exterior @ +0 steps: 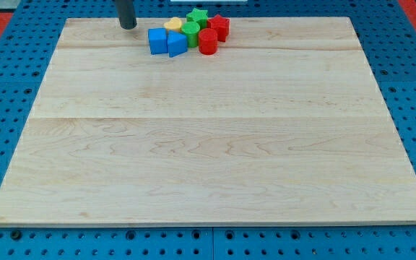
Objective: Push the group of blocks towards down
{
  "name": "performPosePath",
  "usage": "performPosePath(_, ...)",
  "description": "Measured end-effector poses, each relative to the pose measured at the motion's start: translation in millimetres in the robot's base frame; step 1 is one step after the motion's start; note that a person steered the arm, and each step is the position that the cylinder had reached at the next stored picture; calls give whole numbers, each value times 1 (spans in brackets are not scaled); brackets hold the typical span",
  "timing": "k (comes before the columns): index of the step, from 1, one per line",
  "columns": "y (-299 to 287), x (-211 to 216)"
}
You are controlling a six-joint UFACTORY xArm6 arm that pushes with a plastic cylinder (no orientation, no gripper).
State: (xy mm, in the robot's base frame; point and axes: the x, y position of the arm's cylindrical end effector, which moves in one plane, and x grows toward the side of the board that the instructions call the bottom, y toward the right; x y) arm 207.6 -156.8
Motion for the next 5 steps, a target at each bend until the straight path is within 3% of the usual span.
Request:
performPosePath(3,77,-6)
performPosePath(4,156,25)
performPosePath(5,190,50)
